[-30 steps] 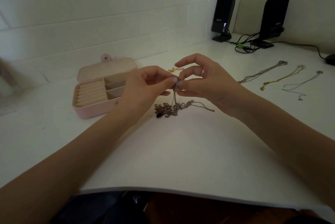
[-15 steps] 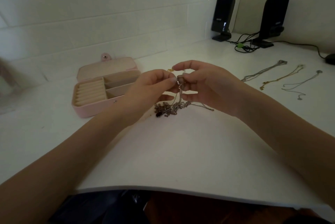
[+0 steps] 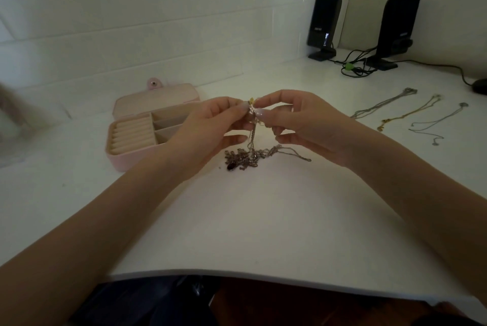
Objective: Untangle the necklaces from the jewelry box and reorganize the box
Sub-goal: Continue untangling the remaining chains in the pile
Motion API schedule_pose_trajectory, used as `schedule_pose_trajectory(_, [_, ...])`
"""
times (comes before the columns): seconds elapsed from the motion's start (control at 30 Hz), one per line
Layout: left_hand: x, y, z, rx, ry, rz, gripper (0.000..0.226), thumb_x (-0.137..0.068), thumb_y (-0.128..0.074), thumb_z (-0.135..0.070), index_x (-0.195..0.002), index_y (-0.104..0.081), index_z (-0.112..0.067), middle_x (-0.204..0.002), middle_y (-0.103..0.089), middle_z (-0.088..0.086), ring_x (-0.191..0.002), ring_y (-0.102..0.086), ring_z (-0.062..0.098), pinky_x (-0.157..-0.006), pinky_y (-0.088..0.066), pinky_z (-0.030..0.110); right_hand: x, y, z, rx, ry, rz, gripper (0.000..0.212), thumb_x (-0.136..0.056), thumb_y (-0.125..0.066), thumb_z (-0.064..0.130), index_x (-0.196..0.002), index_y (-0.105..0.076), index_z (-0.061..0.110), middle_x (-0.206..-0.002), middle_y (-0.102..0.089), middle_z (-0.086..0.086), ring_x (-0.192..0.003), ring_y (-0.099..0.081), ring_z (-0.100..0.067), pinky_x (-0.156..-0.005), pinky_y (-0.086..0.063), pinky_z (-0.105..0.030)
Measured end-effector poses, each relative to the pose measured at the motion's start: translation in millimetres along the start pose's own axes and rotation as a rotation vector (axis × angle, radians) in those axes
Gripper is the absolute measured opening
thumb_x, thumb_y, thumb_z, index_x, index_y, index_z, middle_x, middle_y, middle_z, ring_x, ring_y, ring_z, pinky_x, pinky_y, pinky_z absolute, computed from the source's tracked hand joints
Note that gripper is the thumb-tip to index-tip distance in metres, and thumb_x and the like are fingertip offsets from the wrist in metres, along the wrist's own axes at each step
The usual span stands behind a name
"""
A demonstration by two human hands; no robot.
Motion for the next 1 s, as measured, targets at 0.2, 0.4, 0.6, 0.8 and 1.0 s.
schedule_pose_trajectory(0.2, [2, -4, -2, -0.098, -0.054, 0.028, 0.004, -0.090, -0.059, -0.009, -0.087, -0.061, -0.008, -0.067, -0.064, -0.005, -0.064, -0.059, 0.002, -0.061, -0.051, 0.016, 0, -1, 1, 0.109, 0.028, -0.025, 0.022, -0.085, -0.067, 0.028, -0.096, -0.066, 0.009, -0.076, -0.062, 0.006, -0.065, -0.056, -0.003, -0.068, -0.051, -0.022])
schedule_pose_trajectory(0.4, [2, -3, -4, -0.024, -0.058, 0.032, 0.008, -0.088, -0.060, -0.006, -0.086, -0.058, -0.014, -0.069, -0.063, -0.004, -0.064, -0.058, 0.005, -0.062, -0.051, 0.018, 1, -10, -1, -0.018, -0.003, 0.067, 0.014, -0.093, -0.058, 0.020, -0.097, -0.062, 0.007, -0.077, -0.061, 0.004, -0.070, -0.055, -0.006, -0.064, -0.049, -0.019])
schedule_pose_trajectory(0.6, [3, -5, -7, -0.108, -0.081, 0.044, 0.012, -0.086, -0.062, -0.002, -0.088, -0.063, -0.013, -0.077, -0.062, 0.001, -0.067, -0.055, 0.007, -0.063, -0.051, 0.016, 0, -8, 0, -0.176, -0.016, 0.056, 0.013, -0.095, -0.054, 0.018, -0.094, -0.061, 0.007, -0.078, -0.063, 0.000, -0.067, -0.058, -0.005, -0.063, -0.047, -0.018])
schedule_pose_trajectory(0.8, [2, -3, -6, -0.145, -0.098, 0.019, 0.004, -0.082, -0.067, -0.014, -0.086, -0.066, -0.014, -0.071, -0.061, -0.004, -0.063, -0.056, 0.003, -0.064, -0.051, 0.017, 1, -4, 0, -0.119, -0.002, 0.028, 0.014, -0.094, -0.057, 0.021, -0.090, -0.064, 0.009, -0.071, -0.058, 0.006, -0.064, -0.050, -0.003, -0.059, -0.044, -0.015])
schedule_pose_trajectory(1.0, [2, 2, -8, -0.207, -0.138, -0.020, 0.008, -0.081, -0.069, -0.014, -0.076, -0.063, -0.017, -0.078, -0.062, -0.005, -0.068, -0.059, 0.003, -0.064, -0.051, 0.017, 2, -11, -1, -0.033, -0.007, 0.053, 0.015, -0.094, -0.056, 0.020, -0.084, -0.064, 0.014, -0.073, -0.052, 0.006, -0.064, -0.046, -0.004, -0.058, -0.042, -0.017])
Point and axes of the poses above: each hand's wrist, its own x-axis away from the middle knuckle, its own y-axis out of the back of the hand, z = x × y, the point moved 10 cm from there along -x, towards the middle knuckle
